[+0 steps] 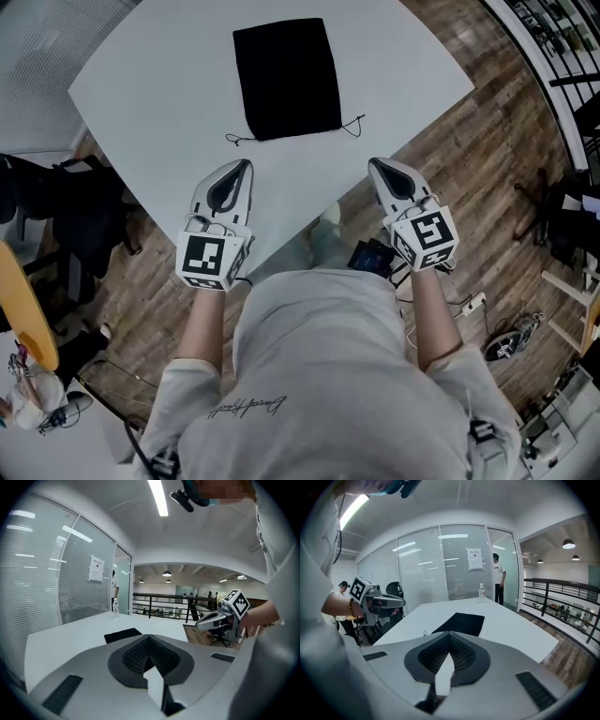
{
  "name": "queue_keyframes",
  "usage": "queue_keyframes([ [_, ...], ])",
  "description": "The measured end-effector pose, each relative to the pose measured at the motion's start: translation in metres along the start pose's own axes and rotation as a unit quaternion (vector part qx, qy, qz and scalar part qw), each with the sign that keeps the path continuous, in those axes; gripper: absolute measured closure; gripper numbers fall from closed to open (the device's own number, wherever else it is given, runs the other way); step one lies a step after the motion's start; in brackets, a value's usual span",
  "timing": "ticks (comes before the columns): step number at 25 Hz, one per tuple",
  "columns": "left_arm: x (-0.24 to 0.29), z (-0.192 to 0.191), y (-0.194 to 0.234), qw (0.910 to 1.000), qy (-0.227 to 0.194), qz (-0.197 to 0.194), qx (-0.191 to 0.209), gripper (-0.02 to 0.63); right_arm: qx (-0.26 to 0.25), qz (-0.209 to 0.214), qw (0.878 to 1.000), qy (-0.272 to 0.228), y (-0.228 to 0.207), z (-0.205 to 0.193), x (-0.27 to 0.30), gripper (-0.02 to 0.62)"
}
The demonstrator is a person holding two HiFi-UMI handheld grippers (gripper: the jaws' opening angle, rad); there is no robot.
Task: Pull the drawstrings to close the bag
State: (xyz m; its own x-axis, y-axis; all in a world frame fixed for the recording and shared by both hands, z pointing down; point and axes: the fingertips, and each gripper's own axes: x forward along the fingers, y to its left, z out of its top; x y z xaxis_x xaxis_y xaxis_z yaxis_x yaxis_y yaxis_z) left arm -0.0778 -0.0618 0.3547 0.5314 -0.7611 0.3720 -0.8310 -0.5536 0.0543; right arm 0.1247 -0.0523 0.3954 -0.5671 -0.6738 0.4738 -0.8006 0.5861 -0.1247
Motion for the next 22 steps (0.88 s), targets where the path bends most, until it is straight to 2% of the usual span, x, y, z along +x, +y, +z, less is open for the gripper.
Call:
queue_keyframes([
  [9,-0.004,-0.044,0.026,0.9976,0.042,0.05,-0.024,0.595,-0.018,-0.005,0.999,0.04,-0.018,-0.026,0.026,0.571],
  [14,0.002,-0.068,0.047,0.9938,0.074,0.083,-0.008,0.595,-0.035,-0.004,0.998,0.058,-0.024,-0.038,0.04,0.572],
  [22,0.027,-0.112,0.082,0.9886,0.116,0.091,-0.028,0.594,-0.039,-0.006,0.996,0.083,-0.024,-0.057,0.063,0.571],
])
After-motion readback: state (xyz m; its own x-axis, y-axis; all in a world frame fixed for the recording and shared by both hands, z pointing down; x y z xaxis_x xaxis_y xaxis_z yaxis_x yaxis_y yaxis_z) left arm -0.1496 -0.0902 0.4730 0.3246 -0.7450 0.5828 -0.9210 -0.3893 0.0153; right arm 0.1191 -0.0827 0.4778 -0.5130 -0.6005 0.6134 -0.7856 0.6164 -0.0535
